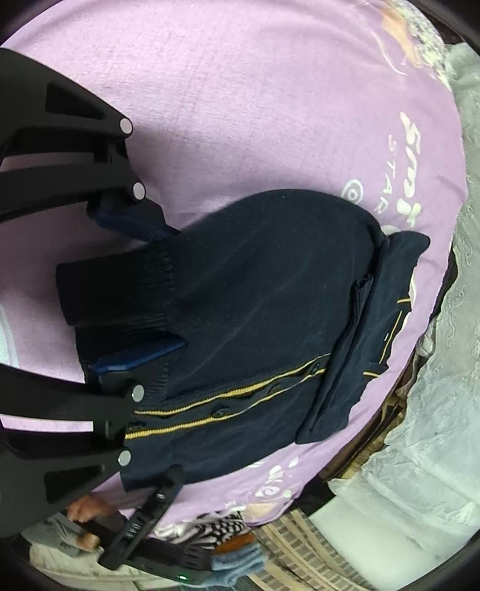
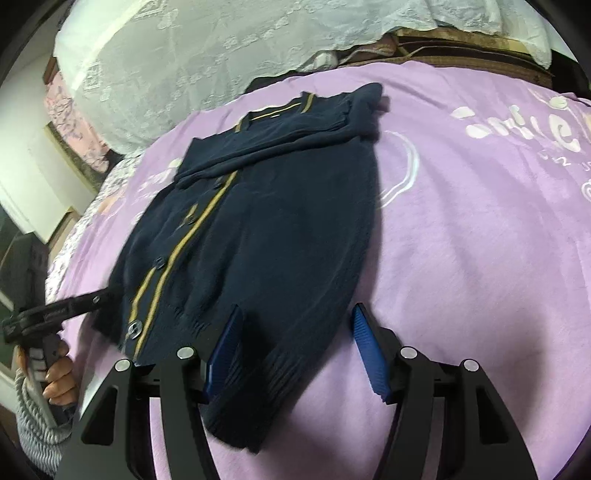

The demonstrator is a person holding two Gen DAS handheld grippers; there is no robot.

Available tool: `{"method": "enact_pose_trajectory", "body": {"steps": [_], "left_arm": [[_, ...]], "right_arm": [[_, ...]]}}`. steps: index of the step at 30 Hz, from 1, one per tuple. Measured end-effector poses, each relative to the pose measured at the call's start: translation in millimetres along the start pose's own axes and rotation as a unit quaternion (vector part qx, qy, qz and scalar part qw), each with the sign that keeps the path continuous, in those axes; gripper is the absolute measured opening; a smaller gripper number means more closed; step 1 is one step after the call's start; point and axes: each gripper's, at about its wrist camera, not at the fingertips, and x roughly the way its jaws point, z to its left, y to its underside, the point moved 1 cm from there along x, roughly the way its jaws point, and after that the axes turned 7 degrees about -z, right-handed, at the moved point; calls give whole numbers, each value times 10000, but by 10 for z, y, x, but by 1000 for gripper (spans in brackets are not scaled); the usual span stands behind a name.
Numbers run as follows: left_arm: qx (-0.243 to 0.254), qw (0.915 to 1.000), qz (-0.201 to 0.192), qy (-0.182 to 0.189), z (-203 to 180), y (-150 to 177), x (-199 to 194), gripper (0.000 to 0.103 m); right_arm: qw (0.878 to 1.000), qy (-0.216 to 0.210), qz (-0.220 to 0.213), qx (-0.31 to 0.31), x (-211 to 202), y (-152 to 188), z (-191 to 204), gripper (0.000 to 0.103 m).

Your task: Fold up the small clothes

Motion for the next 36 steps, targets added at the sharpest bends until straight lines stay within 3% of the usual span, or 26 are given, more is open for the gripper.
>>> {"method": "enact_pose_trajectory", "body": {"steps": [3, 4, 5, 6, 7, 9, 17, 30, 36], "left_arm": [[-175, 9998, 36, 57, 34, -55, 85, 62], [-189, 9998, 22, 49, 24, -67, 90, 62], [-187, 9998, 2, 30, 17, -67, 87, 52], [-172, 9998, -75, -8, 12, -56, 61, 27], [-162, 9998, -82, 22, 14, -49, 46, 15], [-315, 9993, -139, 135, 44, -45, -2, 12], [-256, 9976, -627, 149, -19, -15, -327, 11], [-263, 9975, -478, 441, -81, 299, -544, 10], [-300, 9983, -271, 428, -50, 410, -487, 10]], "right_arm": [[9999, -95, 31, 60, 78, -37, 17, 61], [9999, -93, 10, 56, 101, -48, 30, 55], [10000, -77, -12, 51, 113, -56, 30, 47], [9998, -150, -9, 98, 103, -53, 16, 28], [9994, -286, -12, 212, 84, -57, -11, 17], [9986, -390, -73, 362, 31, -75, -51, 14], [9972, -536, -390, 356, -225, -155, -28, 10], [9953, -837, -225, 425, -485, -18, -228, 9], [9946, -851, 97, 593, -360, 70, -333, 9]]}}
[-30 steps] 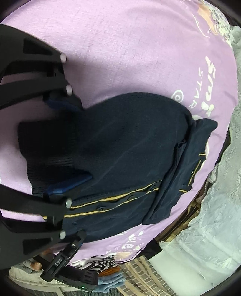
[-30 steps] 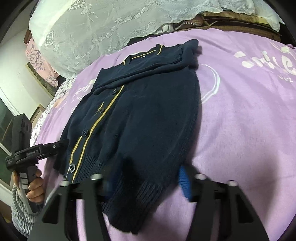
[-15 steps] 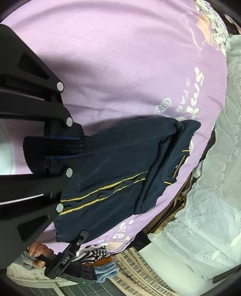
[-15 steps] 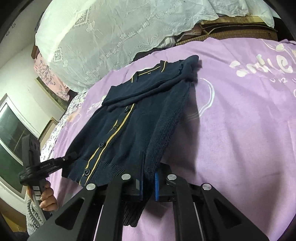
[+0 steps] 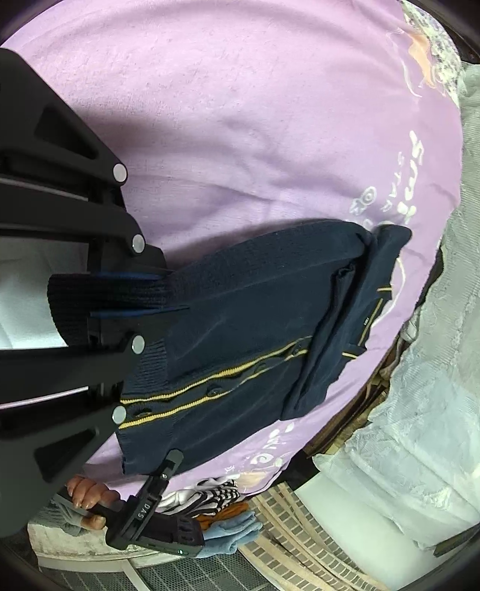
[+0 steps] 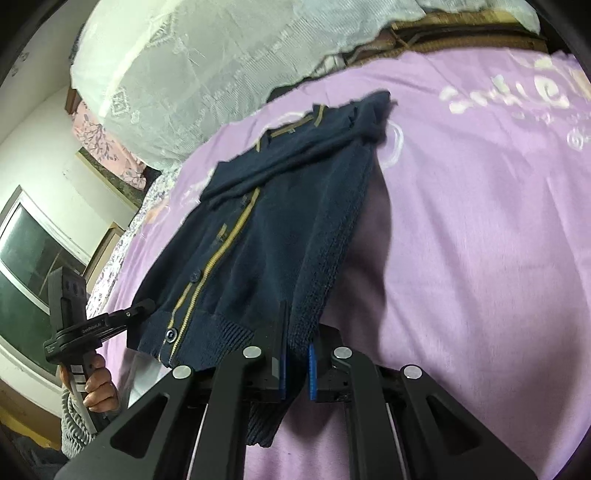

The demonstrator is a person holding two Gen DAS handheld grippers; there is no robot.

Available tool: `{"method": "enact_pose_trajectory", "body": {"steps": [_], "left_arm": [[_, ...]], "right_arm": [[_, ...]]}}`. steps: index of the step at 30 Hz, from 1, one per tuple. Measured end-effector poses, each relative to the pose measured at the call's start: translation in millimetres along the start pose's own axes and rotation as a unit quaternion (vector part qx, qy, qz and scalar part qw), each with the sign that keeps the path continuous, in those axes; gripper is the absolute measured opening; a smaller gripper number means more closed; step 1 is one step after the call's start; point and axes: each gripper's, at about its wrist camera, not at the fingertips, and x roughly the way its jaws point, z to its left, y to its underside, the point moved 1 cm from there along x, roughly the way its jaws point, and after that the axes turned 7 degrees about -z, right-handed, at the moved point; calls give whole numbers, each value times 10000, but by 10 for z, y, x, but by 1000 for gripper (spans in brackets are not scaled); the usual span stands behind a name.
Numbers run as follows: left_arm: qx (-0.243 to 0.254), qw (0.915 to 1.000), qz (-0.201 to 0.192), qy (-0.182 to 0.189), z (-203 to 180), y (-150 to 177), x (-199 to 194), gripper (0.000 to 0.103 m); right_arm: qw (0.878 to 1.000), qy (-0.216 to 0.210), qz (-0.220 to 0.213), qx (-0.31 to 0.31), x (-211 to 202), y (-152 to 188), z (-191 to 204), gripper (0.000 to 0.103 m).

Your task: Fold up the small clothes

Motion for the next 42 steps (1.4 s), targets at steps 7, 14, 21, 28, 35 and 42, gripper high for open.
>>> {"method": "enact_pose_trajectory", "body": {"steps": [7, 14, 21, 28, 35, 42], "left_arm": [[-148, 9996, 172, 147, 18, -138, 46, 11], [-49, 9998, -80, 155, -95, -450, 6, 11], [-56, 9998, -155, 56, -157, -852, 103, 11], [0, 9995, -313, 21, -249, -1322, 207, 11], [-58, 9990, -427, -122, -293, -1785, 525, 11], [-413, 9973, -491, -363, -135, -2218, 1038, 11]], "right_arm": [[9991, -340, 80, 243, -12, -177, 28, 9], [9971, -665, -55, 361, -13, -570, 119, 9], [9954, -787, -91, 540, 115, -928, 144, 9], [9926, -923, -212, 763, 275, -1307, 87, 9], [9897, -980, -241, 1016, 631, -1743, -13, 9], [9847, -846, -288, 1496, 1172, -2187, -220, 9]]}}
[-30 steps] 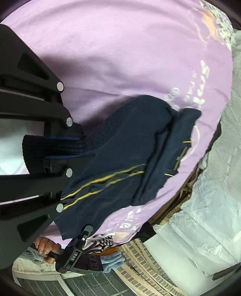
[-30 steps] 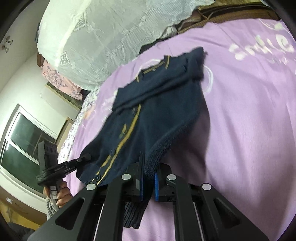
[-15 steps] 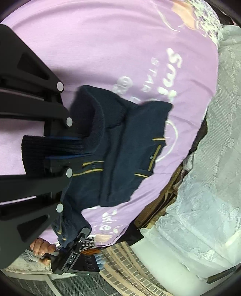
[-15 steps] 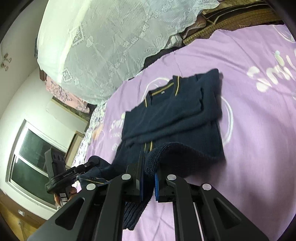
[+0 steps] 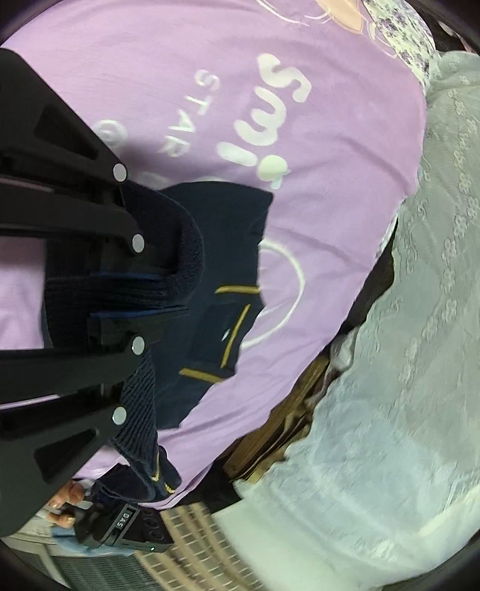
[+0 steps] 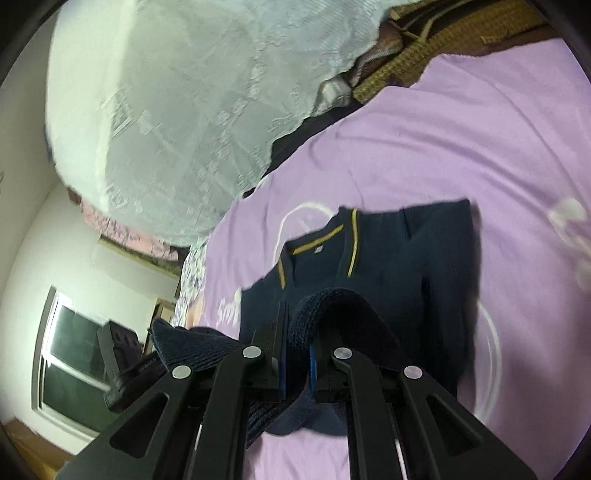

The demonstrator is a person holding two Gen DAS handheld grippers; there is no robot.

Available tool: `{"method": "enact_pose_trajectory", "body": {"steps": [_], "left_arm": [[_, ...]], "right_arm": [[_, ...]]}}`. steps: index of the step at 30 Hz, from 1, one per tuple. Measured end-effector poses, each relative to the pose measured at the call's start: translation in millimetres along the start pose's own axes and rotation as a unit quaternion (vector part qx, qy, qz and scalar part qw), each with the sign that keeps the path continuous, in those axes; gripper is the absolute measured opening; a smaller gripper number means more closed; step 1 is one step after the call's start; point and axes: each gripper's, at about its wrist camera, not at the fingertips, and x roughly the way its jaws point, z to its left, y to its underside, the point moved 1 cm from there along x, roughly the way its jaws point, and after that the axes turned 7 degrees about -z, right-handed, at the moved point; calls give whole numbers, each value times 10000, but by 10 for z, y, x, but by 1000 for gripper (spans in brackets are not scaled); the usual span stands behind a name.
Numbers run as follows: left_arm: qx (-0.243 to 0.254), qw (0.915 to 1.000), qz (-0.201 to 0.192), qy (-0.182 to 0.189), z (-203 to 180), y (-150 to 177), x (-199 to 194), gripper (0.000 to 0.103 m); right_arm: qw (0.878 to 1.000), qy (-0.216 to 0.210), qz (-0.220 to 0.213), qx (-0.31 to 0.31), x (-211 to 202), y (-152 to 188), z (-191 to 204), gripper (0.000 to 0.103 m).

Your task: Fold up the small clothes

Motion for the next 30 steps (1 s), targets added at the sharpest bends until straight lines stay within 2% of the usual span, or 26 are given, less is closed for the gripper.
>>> {"method": "enact_pose_trajectory", "body": {"steps": [3, 5, 7, 11, 13, 14, 15, 16, 18, 19, 21, 23, 25, 27, 30], "left_arm": [[-262, 9993, 117, -233, 153, -102, 324, 12], [-488, 9982, 275, -214, 276, -107, 495, 12], [-706, 9965, 411, -187, 396, -83, 669, 13], [-615, 9975, 348, -89, 412, -52, 674, 17], [-726, 9968, 299, 115, 425, -91, 583, 23], [-753, 9968, 224, 172, 427, -109, 519, 31], [-745, 9970, 140, 144, 427, -124, 461, 44], [-718, 9974, 21, 51, 420, -138, 384, 51], [-621, 9969, -402, -253, 393, -182, 175, 73], [-575, 9958, -601, -390, 383, -203, 80, 76], [-463, 9945, -816, -469, 336, -241, -49, 77], [-323, 9962, -694, -410, 258, -245, -21, 77], [17, 9975, -545, -439, 75, -210, 113, 77], [489, 9958, -409, -653, -156, -143, 313, 77], [879, 9909, -295, -977, -338, -112, 621, 77]], "right_arm": [[9992, 234, -20, 336, 234, -104, -213, 9], [9972, 307, 56, 684, 401, -118, -423, 10], [9956, 261, 52, 898, 452, -97, -555, 14], [9948, -84, -44, 1017, 403, -98, -643, 24], [9954, -213, -171, 919, 298, -118, -598, 34], [9957, -288, -241, 844, 228, -125, -556, 35], [9960, -273, -338, 779, 161, -146, -518, 39], [9963, -254, -479, 672, 85, -160, -470, 41], [9961, -170, -726, 480, -47, -194, -382, 41], [9956, -109, -835, 403, -100, -206, -345, 41], [9955, -14, -933, 169, -142, -199, -236, 41], [9960, 127, -869, -186, -66, -158, -93, 41], [9953, 335, -712, -559, 131, -96, 76, 40], [9943, 511, -481, -803, 389, -37, 203, 40], [9934, 708, -280, -862, 754, -23, 232, 40]]}}
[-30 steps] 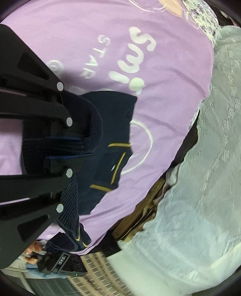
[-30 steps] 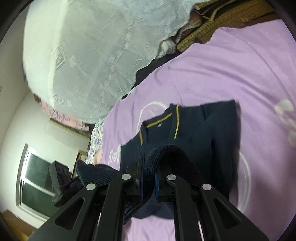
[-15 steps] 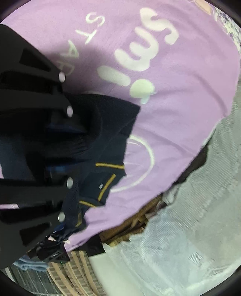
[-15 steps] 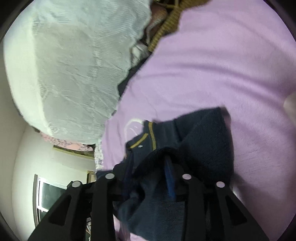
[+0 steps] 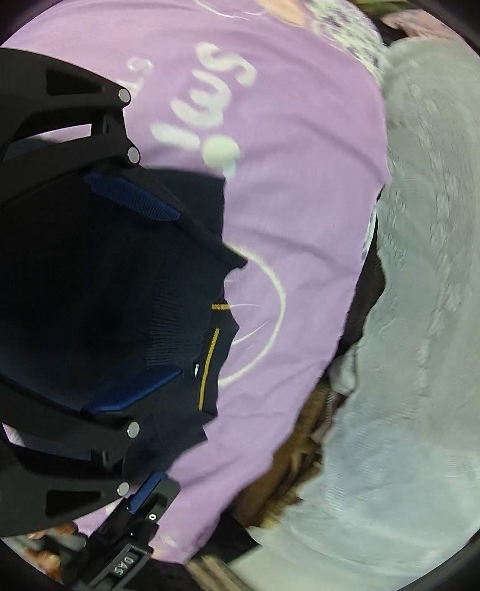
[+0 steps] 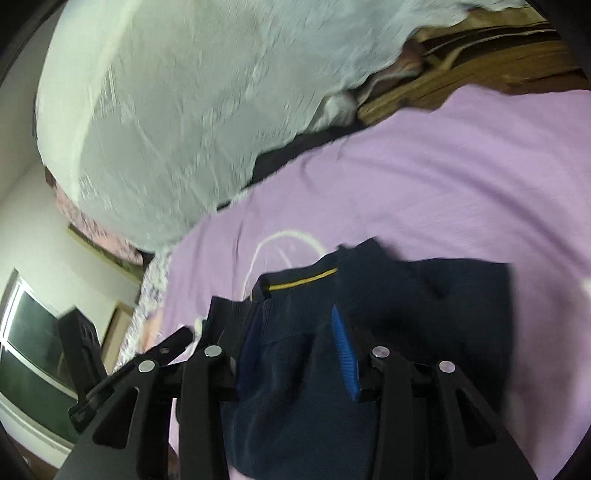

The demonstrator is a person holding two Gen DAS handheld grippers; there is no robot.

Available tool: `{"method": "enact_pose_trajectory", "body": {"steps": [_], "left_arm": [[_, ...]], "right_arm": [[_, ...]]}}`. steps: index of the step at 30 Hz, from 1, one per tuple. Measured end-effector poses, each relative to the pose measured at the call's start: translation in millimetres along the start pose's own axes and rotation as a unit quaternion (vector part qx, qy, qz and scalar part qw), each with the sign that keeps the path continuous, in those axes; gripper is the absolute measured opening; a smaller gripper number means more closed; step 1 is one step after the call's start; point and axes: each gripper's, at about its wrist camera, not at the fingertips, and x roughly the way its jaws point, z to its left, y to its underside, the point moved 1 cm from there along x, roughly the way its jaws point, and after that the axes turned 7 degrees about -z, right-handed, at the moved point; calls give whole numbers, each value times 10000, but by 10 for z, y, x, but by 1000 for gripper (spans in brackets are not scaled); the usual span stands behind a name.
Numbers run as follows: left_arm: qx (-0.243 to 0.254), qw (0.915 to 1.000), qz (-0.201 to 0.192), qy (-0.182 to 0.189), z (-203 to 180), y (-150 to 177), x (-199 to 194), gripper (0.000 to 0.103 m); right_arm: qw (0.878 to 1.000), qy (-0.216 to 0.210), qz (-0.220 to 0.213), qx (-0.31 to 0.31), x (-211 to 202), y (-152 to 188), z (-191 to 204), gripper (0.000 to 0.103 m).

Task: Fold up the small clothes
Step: 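Lay the hem down near the collar and open both tools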

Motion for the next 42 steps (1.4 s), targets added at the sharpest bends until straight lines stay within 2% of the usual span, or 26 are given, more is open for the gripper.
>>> {"method": "enact_pose_trajectory", "body": {"steps": [2, 3, 5, 6, 7, 8, 9, 10, 11, 13, 14, 17, 19, 20, 23, 25, 29, 32, 35, 37, 42], "left_arm": [[-10, 9996, 103, -263, 22, 3, 175, 77], [-21, 9983, 170, -550, 96, 19, 299, 77], [12, 9943, 258, -1034, 250, 87, 452, 77], [18, 9936, 279, -1096, 343, 140, 522, 78], [22, 9947, 213, -1004, 372, 162, 526, 78], [136, 9937, 116, -1110, 338, 169, 481, 78], [319, 9898, 22, -1389, 283, 181, 431, 78], [459, 9857, -114, -1618, 229, 209, 368, 76], [580, 9838, -255, -1675, 162, 252, 287, 76], [758, 9878, -368, -1312, 30, 355, 99, 76], [832, 9877, -413, -1258, -24, 399, 22, 77], [1051, 9824, -599, -1425, -111, 582, -150, 89], [1214, 9780, -371, -1655, -76, 726, -21, 92], [1120, 9794, -289, -1656, -26, 753, 25, 92], [1063, 9771, -415, -1796, -29, 711, -33, 91], [1058, 9771, -469, -1785, -46, 768, -126, 91], [920, 9803, -653, -1621, -78, 872, -383, 91], [1047, 9787, -685, -1625, -109, 949, -448, 91], [1126, 9766, -488, -1765, -106, 1008, -334, 92], [1083, 9771, -475, -1767, -98, 1018, -342, 92], [1061, 9787, -643, -1635, -152, 1089, -566, 91]], "right_arm": [[9996, 262, 41, -3, 145, -1, -81, 40], [9980, 631, 0, 10, 194, 7, -214, 39], [9971, 740, 42, 159, 194, 44, -432, 22], [9971, 700, 63, 289, 178, 45, -569, 2], [9973, 616, 46, 400, 144, 38, -641, 0], [9967, 640, -27, 502, 68, 26, -696, 0], [9959, 780, -125, 445, 7, 35, -679, 0], [9956, 866, -233, 288, -74, 51, -619, 5], [9953, 910, -323, 52, -145, 79, -524, 8], [9932, 924, -462, -545, -310, 199, -243, 27], [9912, 937, -514, -783, -381, 279, -129, 29], [9851, 1091, -428, -1256, -447, 504, 7, 29], [9783, 1442, -126, -1483, -339, 672, -22, 30], [9754, 1513, -90, -1599, -299, 743, -57, 29], [9665, 1748, -272, -1860, -377, 776, 70, 29], [9656, 1655, -487, -1943, -549, 833, 151, 32], [9626, 1636, -569, -2084, -710, 972, 218, 32], [9588, 1749, -465, -2188, -685, 1052, 208, 34], [9580, 1874, -207, -2161, -521, 1105, 116, 37], [9570, 1885, -256, -2190, -554, 1105, 139, 37], [9635, 1685, -459, -2027, -778, 1128, 199, 37]]}}
